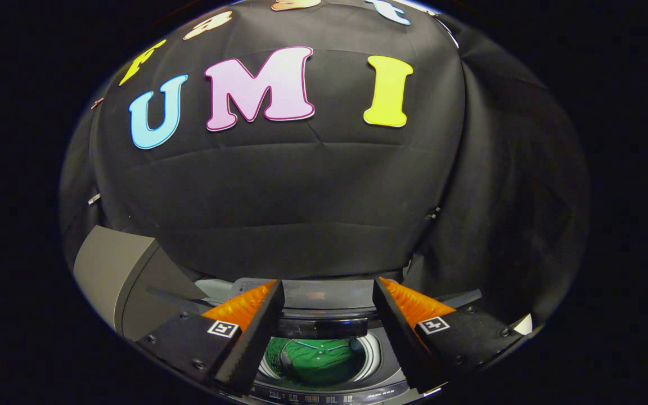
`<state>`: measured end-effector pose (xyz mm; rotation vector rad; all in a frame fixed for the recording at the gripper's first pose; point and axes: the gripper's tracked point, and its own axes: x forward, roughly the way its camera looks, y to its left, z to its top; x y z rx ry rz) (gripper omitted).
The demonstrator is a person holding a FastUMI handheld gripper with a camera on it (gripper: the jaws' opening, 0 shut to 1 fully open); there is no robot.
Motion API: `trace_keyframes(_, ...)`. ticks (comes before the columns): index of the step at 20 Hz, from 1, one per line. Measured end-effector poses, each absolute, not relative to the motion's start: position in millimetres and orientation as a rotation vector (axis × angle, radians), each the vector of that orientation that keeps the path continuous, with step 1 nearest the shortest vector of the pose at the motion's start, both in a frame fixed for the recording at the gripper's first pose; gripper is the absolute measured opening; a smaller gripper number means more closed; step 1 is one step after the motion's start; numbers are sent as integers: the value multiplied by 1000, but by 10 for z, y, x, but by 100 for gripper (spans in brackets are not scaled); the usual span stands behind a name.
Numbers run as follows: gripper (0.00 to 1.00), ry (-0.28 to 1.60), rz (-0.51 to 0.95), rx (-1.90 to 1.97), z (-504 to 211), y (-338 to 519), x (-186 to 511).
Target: Put the clothes into the washing machine and then close the washing machine lid.
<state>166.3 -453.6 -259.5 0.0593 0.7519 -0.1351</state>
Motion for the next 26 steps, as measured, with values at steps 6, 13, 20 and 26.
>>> trace_keyframes(6,99,772,-143,59,-2628,-4520,1519)
trace_keyframes(13,99,872,-119,150,-2830,-4324,1149)
trace_keyframes(20,99,666,-23,73,-2209,-3964,1235)
trace_keyframes(26,98,367,36,28,-1280,-3579,1424)
